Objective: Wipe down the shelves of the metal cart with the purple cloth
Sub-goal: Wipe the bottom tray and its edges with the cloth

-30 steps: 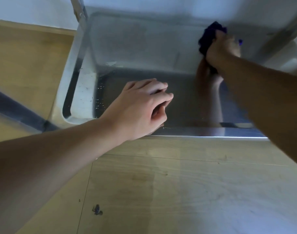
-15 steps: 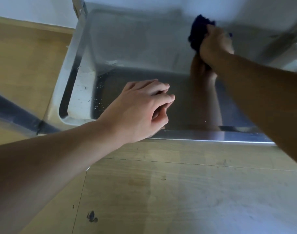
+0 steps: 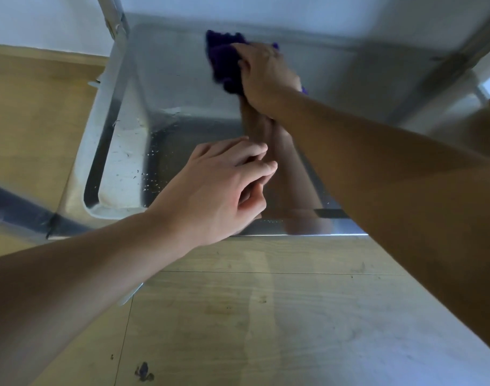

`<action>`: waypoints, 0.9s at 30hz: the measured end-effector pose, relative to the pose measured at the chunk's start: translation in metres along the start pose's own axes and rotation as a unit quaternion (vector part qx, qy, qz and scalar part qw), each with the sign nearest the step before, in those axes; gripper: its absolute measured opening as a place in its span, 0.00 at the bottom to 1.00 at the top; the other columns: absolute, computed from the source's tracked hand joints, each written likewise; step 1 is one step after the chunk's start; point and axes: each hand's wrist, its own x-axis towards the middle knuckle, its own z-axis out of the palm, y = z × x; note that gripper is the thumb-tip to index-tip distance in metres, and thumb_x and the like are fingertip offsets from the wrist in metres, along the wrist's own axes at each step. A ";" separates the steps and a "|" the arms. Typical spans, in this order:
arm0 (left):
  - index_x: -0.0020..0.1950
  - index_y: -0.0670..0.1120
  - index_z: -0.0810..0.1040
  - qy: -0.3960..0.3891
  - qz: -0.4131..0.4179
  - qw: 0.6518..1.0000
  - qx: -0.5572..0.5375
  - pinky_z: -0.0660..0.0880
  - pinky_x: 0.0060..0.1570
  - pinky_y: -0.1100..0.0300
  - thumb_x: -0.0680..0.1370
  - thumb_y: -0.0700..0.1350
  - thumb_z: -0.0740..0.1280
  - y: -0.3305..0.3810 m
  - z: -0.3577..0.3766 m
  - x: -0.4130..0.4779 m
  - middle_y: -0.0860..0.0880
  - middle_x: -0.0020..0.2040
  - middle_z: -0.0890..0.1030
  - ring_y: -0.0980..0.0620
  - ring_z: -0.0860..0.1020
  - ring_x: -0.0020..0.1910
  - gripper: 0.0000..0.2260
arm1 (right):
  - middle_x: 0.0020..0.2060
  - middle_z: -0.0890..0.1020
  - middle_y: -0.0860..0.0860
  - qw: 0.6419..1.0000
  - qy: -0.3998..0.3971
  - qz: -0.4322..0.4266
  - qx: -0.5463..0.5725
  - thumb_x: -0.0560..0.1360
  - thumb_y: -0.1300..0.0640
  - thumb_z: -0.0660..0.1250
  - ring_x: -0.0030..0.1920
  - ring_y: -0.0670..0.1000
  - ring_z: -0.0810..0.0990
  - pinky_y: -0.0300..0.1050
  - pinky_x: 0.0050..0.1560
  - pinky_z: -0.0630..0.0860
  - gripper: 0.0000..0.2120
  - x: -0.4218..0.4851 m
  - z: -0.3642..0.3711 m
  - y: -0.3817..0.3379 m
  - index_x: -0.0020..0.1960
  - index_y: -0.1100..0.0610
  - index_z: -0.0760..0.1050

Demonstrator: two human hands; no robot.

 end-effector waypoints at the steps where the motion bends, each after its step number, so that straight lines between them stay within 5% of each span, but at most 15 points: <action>1: 0.64 0.52 0.78 0.000 0.001 1.000 -0.001 0.64 0.66 0.52 0.77 0.50 0.59 0.000 0.001 0.001 0.53 0.66 0.75 0.51 0.70 0.68 0.18 | 0.65 0.76 0.48 0.999 0.018 0.036 -0.009 0.78 0.51 0.51 0.65 0.54 0.72 0.48 0.66 0.68 0.21 0.001 -0.006 0.014 0.67 0.41 0.72; 5: 0.65 0.52 0.77 -0.015 0.006 1.000 0.001 0.63 0.69 0.50 0.77 0.52 0.56 0.000 0.000 0.003 0.52 0.67 0.75 0.50 0.69 0.70 0.19 | 0.68 0.72 0.53 0.975 0.050 0.207 -0.063 0.78 0.59 0.52 0.71 0.56 0.65 0.53 0.74 0.57 0.21 -0.002 -0.027 0.054 0.69 0.48 0.69; 7: 0.65 0.52 0.77 -0.015 0.007 1.000 0.001 0.64 0.69 0.49 0.77 0.51 0.57 0.001 0.001 0.003 0.52 0.67 0.75 0.49 0.69 0.70 0.19 | 0.69 0.70 0.52 0.972 0.042 0.223 -0.064 0.78 0.59 0.52 0.72 0.55 0.63 0.54 0.74 0.56 0.21 -0.001 -0.025 0.049 0.68 0.48 0.69; 11: 0.64 0.52 0.78 -0.002 0.006 1.000 0.001 0.66 0.66 0.49 0.76 0.50 0.57 0.002 0.001 0.003 0.52 0.66 0.76 0.49 0.71 0.68 0.18 | 0.67 0.74 0.51 0.999 -0.007 0.039 0.008 0.78 0.53 0.53 0.62 0.53 0.73 0.44 0.63 0.69 0.19 0.003 -0.003 -0.002 0.65 0.45 0.73; 14: 0.63 0.51 0.78 -0.006 0.008 1.000 0.009 0.68 0.64 0.49 0.76 0.50 0.58 0.002 0.001 0.003 0.52 0.66 0.75 0.49 0.72 0.67 0.18 | 0.68 0.73 0.50 0.992 -0.080 -0.095 0.038 0.82 0.55 0.54 0.64 0.50 0.73 0.46 0.66 0.69 0.18 0.002 0.007 -0.033 0.71 0.49 0.70; 27: 0.63 0.50 0.79 -0.008 0.012 1.000 0.009 0.69 0.64 0.48 0.76 0.48 0.59 0.003 -0.001 0.001 0.50 0.66 0.75 0.49 0.72 0.67 0.17 | 0.69 0.72 0.51 0.987 -0.106 -0.120 0.024 0.83 0.56 0.54 0.68 0.51 0.69 0.49 0.69 0.66 0.18 -0.044 -0.019 -0.006 0.73 0.53 0.67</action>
